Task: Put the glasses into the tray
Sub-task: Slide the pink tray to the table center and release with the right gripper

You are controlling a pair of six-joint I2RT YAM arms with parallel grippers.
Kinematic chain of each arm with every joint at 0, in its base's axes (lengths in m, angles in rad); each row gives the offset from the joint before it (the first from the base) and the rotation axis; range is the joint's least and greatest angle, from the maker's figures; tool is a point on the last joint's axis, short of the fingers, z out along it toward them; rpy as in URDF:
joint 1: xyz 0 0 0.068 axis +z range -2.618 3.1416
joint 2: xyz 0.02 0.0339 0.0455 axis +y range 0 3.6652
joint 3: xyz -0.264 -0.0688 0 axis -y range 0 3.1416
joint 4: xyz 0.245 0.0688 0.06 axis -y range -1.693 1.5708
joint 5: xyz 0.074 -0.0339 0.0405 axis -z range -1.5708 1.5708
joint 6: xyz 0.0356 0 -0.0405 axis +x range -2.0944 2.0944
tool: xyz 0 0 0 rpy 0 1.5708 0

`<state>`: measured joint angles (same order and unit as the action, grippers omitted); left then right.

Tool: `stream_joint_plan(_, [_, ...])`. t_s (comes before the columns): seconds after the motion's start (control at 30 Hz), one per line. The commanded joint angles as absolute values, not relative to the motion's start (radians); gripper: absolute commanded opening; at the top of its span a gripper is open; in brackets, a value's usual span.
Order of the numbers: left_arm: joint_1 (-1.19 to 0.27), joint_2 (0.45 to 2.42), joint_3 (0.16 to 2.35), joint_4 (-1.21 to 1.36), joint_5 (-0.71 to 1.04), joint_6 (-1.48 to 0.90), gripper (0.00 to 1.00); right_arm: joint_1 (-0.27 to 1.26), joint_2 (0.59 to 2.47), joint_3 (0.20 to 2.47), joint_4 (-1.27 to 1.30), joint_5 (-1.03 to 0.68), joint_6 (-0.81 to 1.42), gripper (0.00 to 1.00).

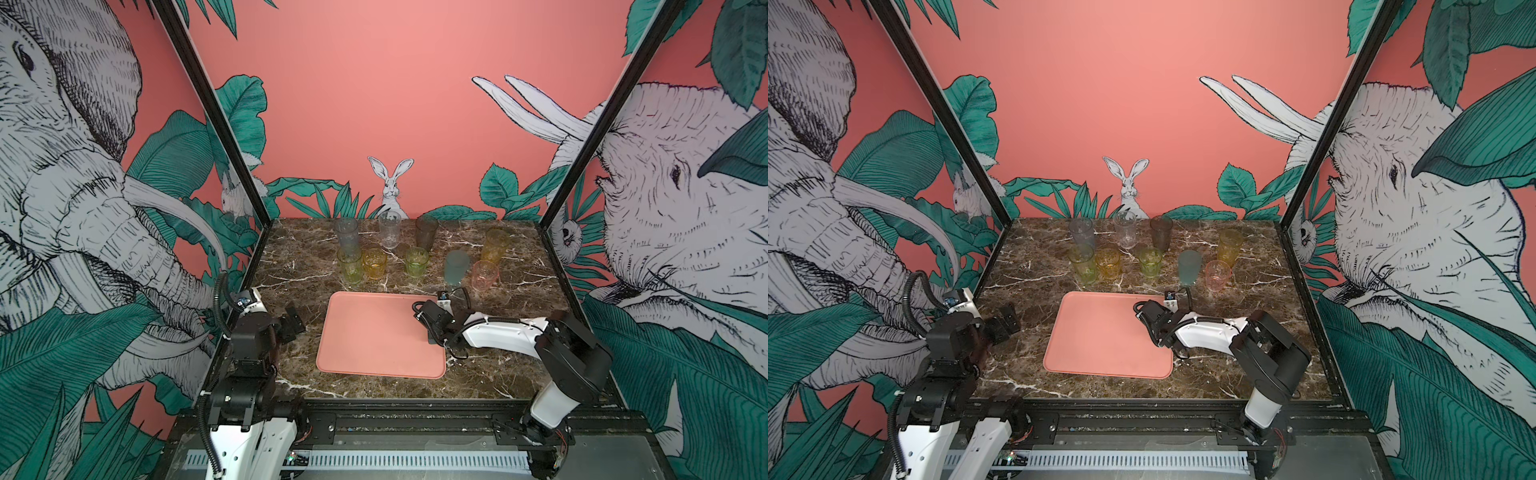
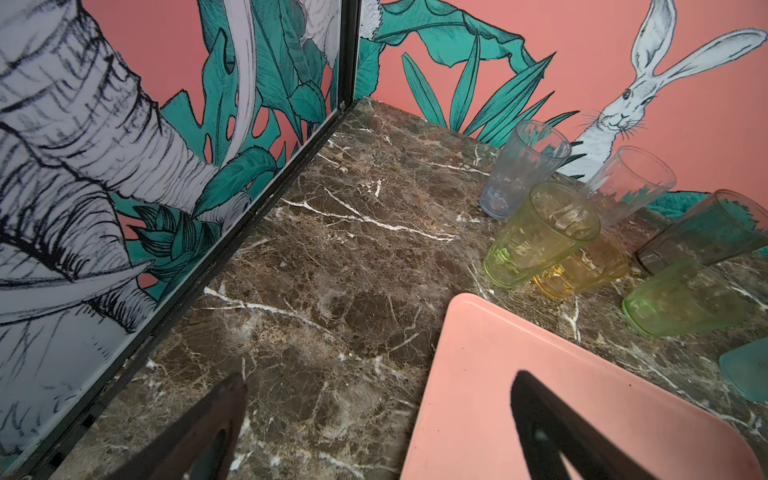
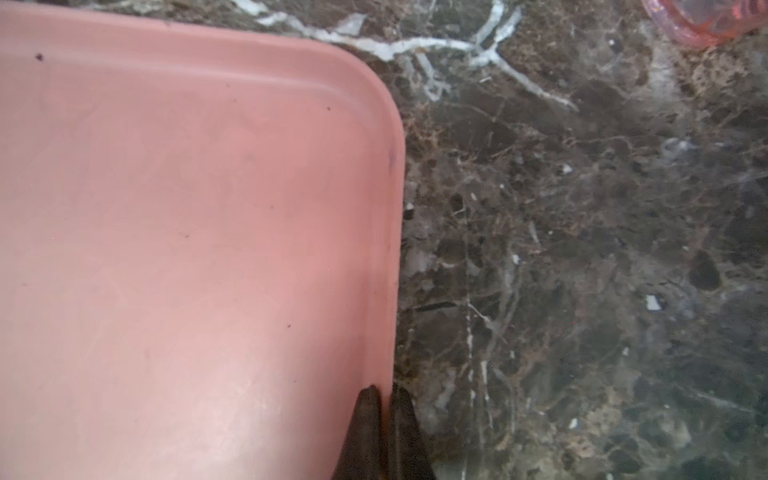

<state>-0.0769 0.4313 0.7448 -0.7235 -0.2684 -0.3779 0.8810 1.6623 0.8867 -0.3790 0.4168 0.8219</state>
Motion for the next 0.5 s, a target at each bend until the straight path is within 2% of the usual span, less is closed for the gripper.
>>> stream_joint_plan(0.0, [-0.078,0.444,0.731,-0.693,-0.255,-0.4,0.99,0.865,1.623,0.87,-0.468,0.502,0.728,0.0])
stream_joint_plan(0.13, [-0.078,0.446,0.729,-0.688,-0.249,-0.406,1.0,0.839,1.611,0.853,-0.474,0.496,0.663,0.0])
stream_joint_plan(0.47, [-0.077,0.442,0.73,-0.693,-0.245,-0.411,1.0,0.722,1.536,0.785,-0.435,0.344,0.506,0.0])
